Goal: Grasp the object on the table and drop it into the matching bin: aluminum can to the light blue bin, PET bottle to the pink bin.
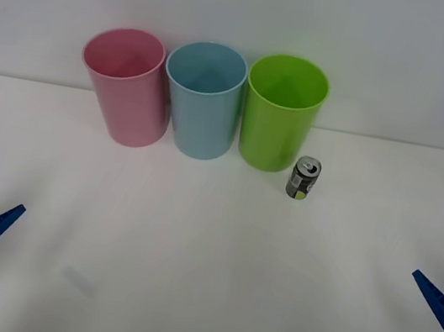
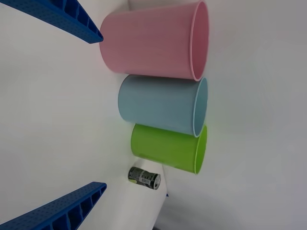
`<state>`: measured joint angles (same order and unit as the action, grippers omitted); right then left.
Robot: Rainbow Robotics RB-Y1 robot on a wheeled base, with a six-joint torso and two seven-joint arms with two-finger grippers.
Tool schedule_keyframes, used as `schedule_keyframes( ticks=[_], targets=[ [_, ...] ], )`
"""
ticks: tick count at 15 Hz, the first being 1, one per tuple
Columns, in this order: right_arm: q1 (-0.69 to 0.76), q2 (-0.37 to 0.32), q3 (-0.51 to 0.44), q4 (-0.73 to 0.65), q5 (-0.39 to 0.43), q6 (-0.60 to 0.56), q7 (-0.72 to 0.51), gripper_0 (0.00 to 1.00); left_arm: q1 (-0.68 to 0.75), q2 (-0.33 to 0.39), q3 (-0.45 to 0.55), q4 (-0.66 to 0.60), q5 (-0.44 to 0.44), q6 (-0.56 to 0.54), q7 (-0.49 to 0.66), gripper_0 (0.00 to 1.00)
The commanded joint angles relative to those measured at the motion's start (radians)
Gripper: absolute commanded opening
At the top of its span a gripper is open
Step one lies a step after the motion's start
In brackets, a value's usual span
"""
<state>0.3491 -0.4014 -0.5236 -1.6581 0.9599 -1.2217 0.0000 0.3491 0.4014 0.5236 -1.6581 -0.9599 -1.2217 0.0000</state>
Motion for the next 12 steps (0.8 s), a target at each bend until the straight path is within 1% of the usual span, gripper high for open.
schedule_keyframes(
  ticks=[1, 2, 4, 7, 9, 12],
  targets=[
    [0.0, 0.0, 0.0, 0.0, 0.0, 0.0, 0.0, 1.0, 0.0, 0.0, 0.0, 0.0, 0.0, 0.0, 0.0, 1.0],
    [-0.002, 0.023, -0.003, 0.004, -0.003, -0.001, 0.0, 1.0, 0.0, 0.0, 0.0, 0.0, 0.0, 0.0, 0.0, 1.0],
    [0.001, 0.016, 0.011, -0.008, -0.018, 0.005, -0.003, 1.0, 0.0, 0.0, 0.0, 0.0, 0.0, 0.0, 0.0, 1.0],
    [-0.004, 0.016, 0.03, -0.008, -0.02, 0.022, 0.003, 1.0, 0.0, 0.0, 0.0, 0.0, 0.0, 0.0, 0.0, 1.0],
    [-0.013, 0.016, 0.042, -0.008, -0.001, 0.037, 0.008, 1.0, 0.0, 0.0, 0.0, 0.0, 0.0, 0.0, 0.0, 1.0],
    [-0.021, 0.016, 0.111, -0.002, 0.011, 0.126, 0.032, 1.0, 0.0, 0.0, 0.0, 0.0, 0.0, 0.0, 0.0, 1.0]
  ],
)
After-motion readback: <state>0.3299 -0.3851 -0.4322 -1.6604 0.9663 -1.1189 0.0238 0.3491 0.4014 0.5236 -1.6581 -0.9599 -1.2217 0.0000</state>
